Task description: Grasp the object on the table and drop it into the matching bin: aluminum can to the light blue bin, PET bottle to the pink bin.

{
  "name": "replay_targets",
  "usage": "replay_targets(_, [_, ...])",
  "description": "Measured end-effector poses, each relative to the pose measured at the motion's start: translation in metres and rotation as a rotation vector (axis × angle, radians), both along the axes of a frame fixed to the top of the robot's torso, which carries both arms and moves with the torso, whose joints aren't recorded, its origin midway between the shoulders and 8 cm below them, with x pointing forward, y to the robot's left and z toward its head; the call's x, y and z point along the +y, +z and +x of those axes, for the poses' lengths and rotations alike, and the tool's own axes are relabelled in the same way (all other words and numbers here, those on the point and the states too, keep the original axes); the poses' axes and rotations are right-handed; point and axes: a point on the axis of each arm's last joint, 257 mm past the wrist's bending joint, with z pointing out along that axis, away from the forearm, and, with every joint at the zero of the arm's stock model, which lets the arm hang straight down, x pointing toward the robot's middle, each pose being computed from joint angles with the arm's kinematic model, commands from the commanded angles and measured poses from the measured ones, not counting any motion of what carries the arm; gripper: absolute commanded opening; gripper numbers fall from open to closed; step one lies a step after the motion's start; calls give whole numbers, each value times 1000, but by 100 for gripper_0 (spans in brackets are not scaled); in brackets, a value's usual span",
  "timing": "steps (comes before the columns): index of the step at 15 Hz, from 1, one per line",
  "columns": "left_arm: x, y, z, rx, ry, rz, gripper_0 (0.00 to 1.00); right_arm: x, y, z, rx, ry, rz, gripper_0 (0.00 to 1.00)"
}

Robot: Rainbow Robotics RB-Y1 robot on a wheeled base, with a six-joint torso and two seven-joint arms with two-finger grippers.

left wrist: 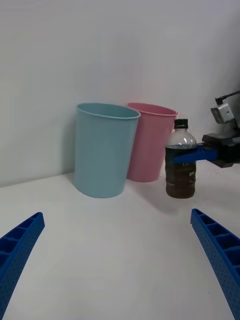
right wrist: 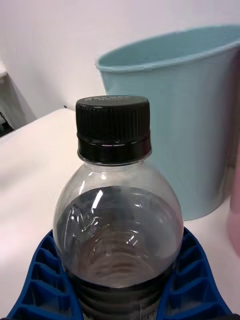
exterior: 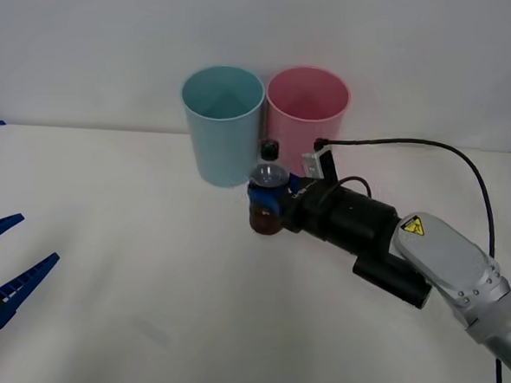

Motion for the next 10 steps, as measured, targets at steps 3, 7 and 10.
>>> replay_targets(3, [0,0,0,0,0,0,100,-12,31,-10,-34,-10,68,0])
replay_targets(7, [0,0,0,0,0,0,100,-33,74,-25,-86,-18,150,0])
replay_targets(10, [0,0,0,0,0,0,100,-49,111,-41,-119,-6,213,0])
